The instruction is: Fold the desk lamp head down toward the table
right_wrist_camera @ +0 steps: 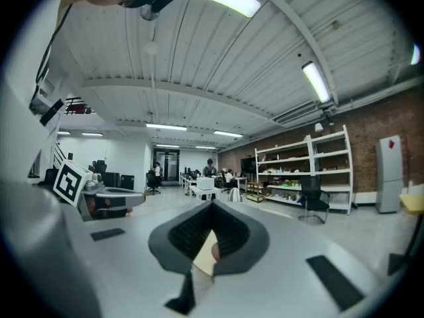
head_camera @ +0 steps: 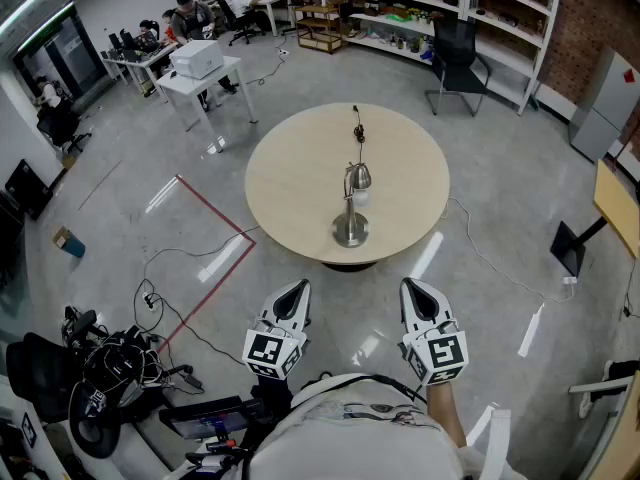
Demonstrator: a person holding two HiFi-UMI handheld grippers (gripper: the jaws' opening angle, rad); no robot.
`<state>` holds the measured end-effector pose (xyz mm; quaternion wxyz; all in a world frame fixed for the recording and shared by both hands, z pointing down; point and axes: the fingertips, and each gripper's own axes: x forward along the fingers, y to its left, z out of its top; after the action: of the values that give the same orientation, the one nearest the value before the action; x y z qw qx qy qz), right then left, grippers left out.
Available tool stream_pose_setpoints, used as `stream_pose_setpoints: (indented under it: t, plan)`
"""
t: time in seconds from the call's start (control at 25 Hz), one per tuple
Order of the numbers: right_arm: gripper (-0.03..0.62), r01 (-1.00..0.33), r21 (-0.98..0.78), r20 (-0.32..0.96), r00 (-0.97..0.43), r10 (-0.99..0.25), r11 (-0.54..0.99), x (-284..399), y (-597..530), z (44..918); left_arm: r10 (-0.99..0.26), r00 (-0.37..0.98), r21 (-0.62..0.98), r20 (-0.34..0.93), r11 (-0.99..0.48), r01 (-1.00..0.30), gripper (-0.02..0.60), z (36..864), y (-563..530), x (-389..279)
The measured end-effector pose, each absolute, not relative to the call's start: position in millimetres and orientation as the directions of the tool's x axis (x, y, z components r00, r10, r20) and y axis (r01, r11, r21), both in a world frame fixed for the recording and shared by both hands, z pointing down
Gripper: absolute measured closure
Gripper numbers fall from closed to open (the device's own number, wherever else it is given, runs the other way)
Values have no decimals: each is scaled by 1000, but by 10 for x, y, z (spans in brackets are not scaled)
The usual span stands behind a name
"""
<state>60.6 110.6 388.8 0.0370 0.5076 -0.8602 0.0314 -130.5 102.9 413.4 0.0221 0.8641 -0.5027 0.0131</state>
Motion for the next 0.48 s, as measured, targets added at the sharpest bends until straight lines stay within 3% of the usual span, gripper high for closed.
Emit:
stream_pose_setpoints:
  t: [0.48]
  plan:
    - [592, -877, -13, 93, -480, -872, 481, 614, 1097, 3815, -868, 495, 23, 42, -494, -869, 581, 4039, 1024, -1281]
